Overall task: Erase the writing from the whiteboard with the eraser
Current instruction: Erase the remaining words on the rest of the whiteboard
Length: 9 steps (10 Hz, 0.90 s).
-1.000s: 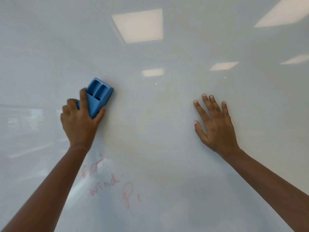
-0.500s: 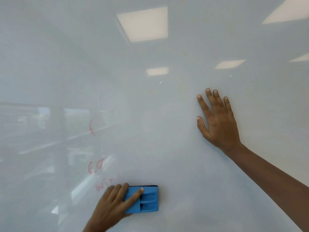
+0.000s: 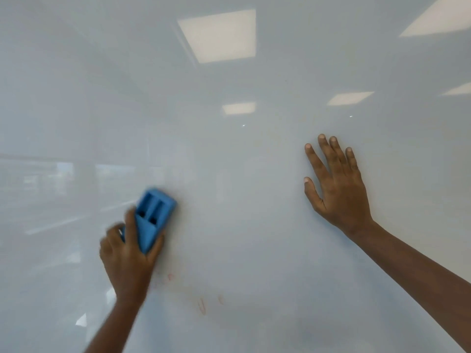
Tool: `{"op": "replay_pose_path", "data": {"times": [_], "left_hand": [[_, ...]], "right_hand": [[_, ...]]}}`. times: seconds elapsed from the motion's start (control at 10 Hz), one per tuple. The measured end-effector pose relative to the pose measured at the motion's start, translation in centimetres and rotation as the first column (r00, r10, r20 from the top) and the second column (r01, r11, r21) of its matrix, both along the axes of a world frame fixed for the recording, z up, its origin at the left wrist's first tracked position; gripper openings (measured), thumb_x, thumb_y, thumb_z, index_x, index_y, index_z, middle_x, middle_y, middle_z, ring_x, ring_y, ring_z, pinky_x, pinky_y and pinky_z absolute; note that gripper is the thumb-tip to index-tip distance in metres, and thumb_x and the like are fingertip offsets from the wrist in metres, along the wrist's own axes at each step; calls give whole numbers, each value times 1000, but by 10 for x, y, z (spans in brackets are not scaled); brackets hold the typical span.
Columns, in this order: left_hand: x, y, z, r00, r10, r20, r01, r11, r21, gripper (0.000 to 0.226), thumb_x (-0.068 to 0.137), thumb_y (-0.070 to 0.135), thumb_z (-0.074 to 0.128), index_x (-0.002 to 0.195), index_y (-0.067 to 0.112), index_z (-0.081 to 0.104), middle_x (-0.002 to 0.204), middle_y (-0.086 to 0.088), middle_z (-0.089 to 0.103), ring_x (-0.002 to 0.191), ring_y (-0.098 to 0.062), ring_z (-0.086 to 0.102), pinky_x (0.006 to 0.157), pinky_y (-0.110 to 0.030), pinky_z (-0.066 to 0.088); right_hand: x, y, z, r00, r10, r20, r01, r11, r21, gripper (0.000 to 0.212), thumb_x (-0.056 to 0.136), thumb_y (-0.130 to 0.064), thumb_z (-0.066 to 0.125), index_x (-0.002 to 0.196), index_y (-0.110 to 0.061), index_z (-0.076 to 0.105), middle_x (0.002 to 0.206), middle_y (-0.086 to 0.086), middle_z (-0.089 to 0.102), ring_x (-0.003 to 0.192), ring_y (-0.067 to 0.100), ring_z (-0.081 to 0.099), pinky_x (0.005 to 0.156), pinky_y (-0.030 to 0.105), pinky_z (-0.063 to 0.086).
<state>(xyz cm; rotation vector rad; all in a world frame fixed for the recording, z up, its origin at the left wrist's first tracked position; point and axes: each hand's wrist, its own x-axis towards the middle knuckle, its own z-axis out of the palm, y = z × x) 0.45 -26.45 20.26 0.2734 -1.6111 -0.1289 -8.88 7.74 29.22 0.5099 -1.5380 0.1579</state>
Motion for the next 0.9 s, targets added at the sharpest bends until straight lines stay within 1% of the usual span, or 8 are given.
{"op": "replay_pose_path", "data": {"times": [0.1, 0.2, 0.3, 0.4, 0.5, 0.6, 0.7, 0.9], "left_hand": [[-2, 32, -95, 984, -44, 170, 79, 975, -206, 49, 92, 50, 31, 112, 8, 48, 79, -28, 57, 54, -38, 59, 57, -40, 52], [-3, 59, -142, 958, -48, 283, 154, 918, -365, 35, 97, 43, 22, 108, 23, 49, 82, -19, 58, 49, -32, 61, 60, -36, 52], [-4, 47, -119, 972, 3, 236, 156, 741, -653, 35, 98, 31, 21, 127, 30, 40, 92, -11, 43, 52, -25, 60, 59, -32, 51], [-4, 14, -52, 986, -10, 165, 128, 682, -720, 48, 99, 38, 22, 145, 24, 18, 94, -17, 44, 69, -31, 46, 64, -38, 37], [0, 0, 27, 1000, -15, -12, 12, 966, -258, 57, 87, 47, 48, 130, 10, 41, 87, -28, 51, 68, -39, 50, 59, -45, 45], [0, -5, 57, 998, -9, -66, 16, 994, 110, 64, 81, 33, 69, 132, 9, 39, 93, -28, 48, 79, -42, 46, 67, -52, 43], [-2, 0, 32, 998, -20, -61, 27, 992, 121, 64, 81, 43, 55, 132, 6, 40, 94, -29, 48, 80, -43, 47, 71, -54, 42], [1, 19, -95, 988, -74, 138, 82, 995, -57, 60, 87, 58, 33, 114, 6, 47, 74, -29, 56, 51, -38, 55, 51, -43, 50]], "right_hand": [[0, 0, 0, 1000, -1, 7, 1, 1000, -5, 53, 91, -29, 34, 139, -7, 37, 146, 20, 35, 136, 31, 28, 112, 45, 17], [1, 0, 0, 1000, -6, 13, 6, 1000, -1, 53, 91, -30, 34, 139, -7, 37, 146, 19, 35, 136, 31, 28, 112, 45, 18], [2, 0, 0, 1000, 1, 13, -1, 1000, -3, 53, 91, -29, 34, 139, -7, 38, 146, 20, 34, 136, 31, 27, 112, 45, 18], [1, 0, 0, 1000, 4, 11, -4, 1000, -3, 53, 91, -29, 34, 139, -7, 37, 146, 19, 34, 136, 30, 27, 112, 45, 18], [1, 0, 0, 1000, 1, 9, -1, 1000, 0, 53, 91, -29, 35, 138, -7, 38, 146, 19, 35, 136, 31, 28, 112, 45, 19], [1, 0, 0, 1000, 4, 10, -4, 1000, -2, 53, 91, -29, 35, 138, -6, 38, 145, 20, 35, 136, 31, 28, 111, 46, 20], [2, 0, 0, 1000, 10, 4, -10, 1000, -4, 53, 91, -29, 35, 138, -6, 39, 145, 20, 35, 136, 31, 28, 111, 46, 20], [0, -1, -2, 1000, 11, -3, -11, 1000, -7, 52, 91, -28, 35, 138, -6, 38, 145, 20, 35, 136, 31, 28, 112, 46, 20]]}}
